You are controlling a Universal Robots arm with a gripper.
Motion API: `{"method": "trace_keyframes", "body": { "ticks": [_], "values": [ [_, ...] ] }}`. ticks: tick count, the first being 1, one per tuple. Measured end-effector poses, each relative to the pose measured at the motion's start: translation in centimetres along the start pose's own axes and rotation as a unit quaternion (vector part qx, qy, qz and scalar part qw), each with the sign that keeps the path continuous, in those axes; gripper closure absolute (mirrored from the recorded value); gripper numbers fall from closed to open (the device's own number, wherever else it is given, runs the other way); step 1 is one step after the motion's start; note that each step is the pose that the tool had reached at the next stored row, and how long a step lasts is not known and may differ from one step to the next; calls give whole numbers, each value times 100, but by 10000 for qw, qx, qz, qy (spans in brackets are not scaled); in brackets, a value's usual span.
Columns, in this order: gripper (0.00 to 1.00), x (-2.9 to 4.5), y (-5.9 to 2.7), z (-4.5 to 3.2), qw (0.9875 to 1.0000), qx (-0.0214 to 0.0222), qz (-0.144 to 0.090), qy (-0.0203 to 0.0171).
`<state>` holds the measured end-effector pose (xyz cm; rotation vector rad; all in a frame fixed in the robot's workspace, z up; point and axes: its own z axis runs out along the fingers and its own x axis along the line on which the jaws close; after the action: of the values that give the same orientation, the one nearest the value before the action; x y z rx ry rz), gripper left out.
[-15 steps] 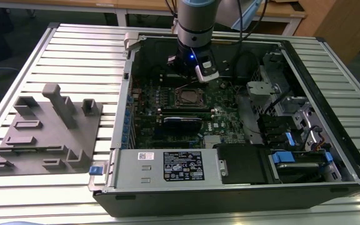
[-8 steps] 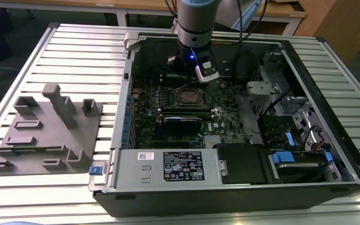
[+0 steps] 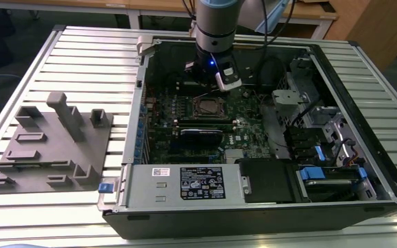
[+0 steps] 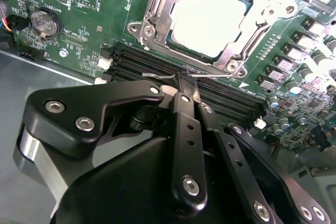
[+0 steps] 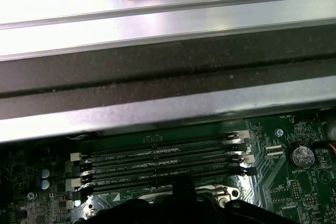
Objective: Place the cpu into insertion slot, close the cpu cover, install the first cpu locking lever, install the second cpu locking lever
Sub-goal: 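Install the first cpu locking lever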
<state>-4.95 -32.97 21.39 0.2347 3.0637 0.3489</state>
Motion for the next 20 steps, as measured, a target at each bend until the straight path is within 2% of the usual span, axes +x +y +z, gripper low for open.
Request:
{"method": "trace_keyframes", "body": {
  "ticks": [4,6,10,15,20],
  "values": [
    [90,1,8,3,10000,2,17,-3],
    [90,2,7,6,10000,4,82,-18],
    [90,2,5,15,9994,13,327,-75],
    [90,3,5,24,9981,26,603,-142],
    [90,3,3,36,9964,73,822,-203]
  ]
}}
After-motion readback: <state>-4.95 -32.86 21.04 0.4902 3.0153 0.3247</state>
